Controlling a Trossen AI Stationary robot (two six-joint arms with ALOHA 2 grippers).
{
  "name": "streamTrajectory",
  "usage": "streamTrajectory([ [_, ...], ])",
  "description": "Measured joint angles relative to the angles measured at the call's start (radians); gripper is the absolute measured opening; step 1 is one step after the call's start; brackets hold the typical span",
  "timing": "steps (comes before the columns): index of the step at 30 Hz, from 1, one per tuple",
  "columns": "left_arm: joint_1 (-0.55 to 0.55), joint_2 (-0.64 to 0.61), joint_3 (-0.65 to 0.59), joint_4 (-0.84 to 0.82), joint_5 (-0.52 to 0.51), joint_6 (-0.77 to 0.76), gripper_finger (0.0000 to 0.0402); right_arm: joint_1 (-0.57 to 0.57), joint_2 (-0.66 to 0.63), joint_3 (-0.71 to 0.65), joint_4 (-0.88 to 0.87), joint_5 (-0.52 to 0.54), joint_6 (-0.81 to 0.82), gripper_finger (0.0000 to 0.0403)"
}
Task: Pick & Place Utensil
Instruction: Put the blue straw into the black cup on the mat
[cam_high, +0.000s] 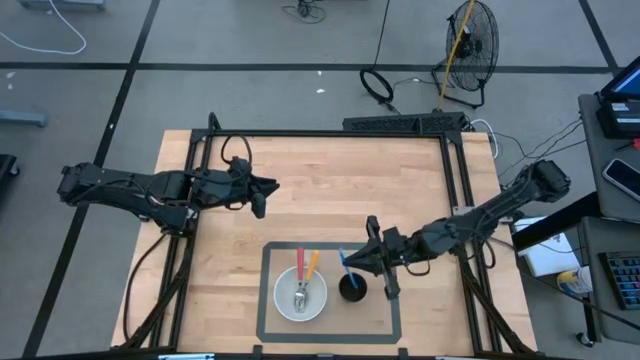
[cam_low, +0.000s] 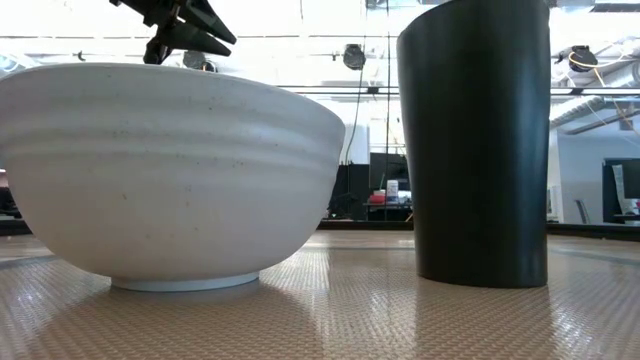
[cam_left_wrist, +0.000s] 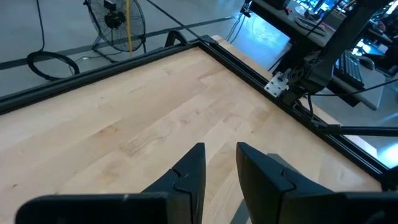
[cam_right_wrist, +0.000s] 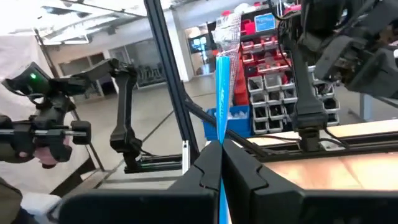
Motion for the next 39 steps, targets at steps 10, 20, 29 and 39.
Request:
streamTrajectory([
  [10, 0.0, 0.0, 0.0, -0.001, 0.025, 0.013, 0.0093, 0.055, -0.004, -0.283, 0.467, 0.122, 0.006, 0.0],
  [20, 0.002, 0.0, 0.0, 0.001, 0.008, 0.017, 0.0093, 0.078, -0.004, -0.326, 0.438, 0.157, -0.012, 0.0],
  [29, 0.002, 0.0, 0.0, 0.003, -0.007, 0.01, 0.0093, 0.076, -0.005, -0.326, 0.39, 0.159, -0.019, 0.0],
  [39, 0.002, 0.0, 0.0, 0.003, -0.011, 0.009, 0.0093, 0.076, -0.004, -0.326, 0.385, 0.183, 0.011, 0.0004],
])
